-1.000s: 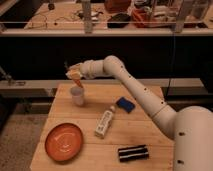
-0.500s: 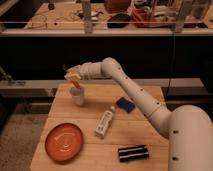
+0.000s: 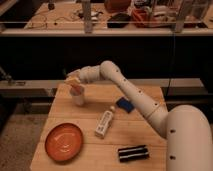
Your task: Place the pepper in the ceramic cup
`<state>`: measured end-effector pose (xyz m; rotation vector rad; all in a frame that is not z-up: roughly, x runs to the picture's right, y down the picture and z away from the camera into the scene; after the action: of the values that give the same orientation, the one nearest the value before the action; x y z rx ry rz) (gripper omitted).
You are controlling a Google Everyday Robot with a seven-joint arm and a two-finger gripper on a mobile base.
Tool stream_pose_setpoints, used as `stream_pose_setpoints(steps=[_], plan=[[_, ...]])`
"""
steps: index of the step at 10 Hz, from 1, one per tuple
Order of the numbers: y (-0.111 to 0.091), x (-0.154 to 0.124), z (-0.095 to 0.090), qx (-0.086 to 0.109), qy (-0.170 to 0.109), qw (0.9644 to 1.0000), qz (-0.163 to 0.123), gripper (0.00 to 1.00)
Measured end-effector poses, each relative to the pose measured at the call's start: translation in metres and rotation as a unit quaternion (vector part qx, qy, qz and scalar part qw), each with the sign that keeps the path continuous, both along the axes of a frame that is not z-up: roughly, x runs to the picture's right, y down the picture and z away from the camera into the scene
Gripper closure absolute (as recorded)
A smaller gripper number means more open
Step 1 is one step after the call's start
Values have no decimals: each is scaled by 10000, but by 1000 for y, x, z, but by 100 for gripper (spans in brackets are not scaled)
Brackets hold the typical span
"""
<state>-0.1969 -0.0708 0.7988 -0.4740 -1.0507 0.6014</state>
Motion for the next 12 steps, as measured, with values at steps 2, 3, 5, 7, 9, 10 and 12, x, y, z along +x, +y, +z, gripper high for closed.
stream_pose_setpoints(steps=[2, 3, 5, 7, 9, 10, 12], plan=[[8, -1, 4, -2, -14, 9998, -183, 83], [9, -3, 5, -4, -34, 9997, -224, 75], [11, -7, 8, 18, -76, 9995, -314, 53], [12, -10, 11, 11, -95, 9992, -383, 33], [13, -11, 13, -10, -88, 9990, -432, 21], [13, -12, 13, -16, -76, 9989, -459, 20], [12, -12, 15, -23, -48, 9988, -494, 20]])
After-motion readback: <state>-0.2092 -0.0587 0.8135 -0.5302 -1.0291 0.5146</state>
